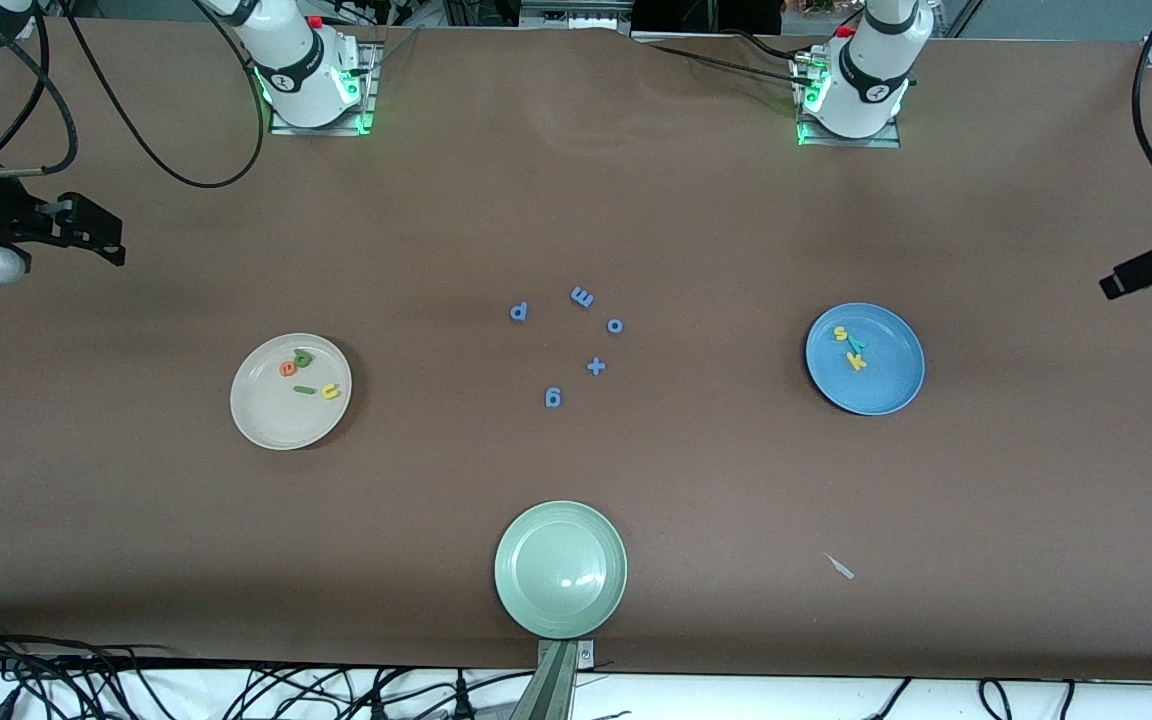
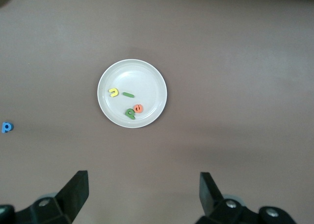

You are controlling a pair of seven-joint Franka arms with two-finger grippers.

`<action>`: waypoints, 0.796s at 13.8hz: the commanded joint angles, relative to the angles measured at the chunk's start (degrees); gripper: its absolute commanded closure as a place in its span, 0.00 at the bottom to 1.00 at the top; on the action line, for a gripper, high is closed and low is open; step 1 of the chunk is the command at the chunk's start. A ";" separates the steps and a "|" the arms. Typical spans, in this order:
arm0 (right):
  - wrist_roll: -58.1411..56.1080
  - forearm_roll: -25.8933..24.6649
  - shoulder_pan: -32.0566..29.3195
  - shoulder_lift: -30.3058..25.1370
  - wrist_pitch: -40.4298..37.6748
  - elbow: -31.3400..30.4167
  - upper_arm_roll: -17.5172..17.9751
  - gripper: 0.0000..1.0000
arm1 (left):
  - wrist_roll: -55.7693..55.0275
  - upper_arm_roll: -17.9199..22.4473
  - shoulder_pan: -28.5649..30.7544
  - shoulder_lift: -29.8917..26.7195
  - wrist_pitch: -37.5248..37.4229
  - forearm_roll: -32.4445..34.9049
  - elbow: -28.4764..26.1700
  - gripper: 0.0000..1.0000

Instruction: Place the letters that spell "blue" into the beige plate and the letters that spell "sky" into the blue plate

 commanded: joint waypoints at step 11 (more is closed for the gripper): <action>1.37 3.62 0.48 0.14 -1.20 0.83 -1.82 0.00 | 7.99 -3.08 -0.87 -1.80 4.44 -1.69 -7.95 0.00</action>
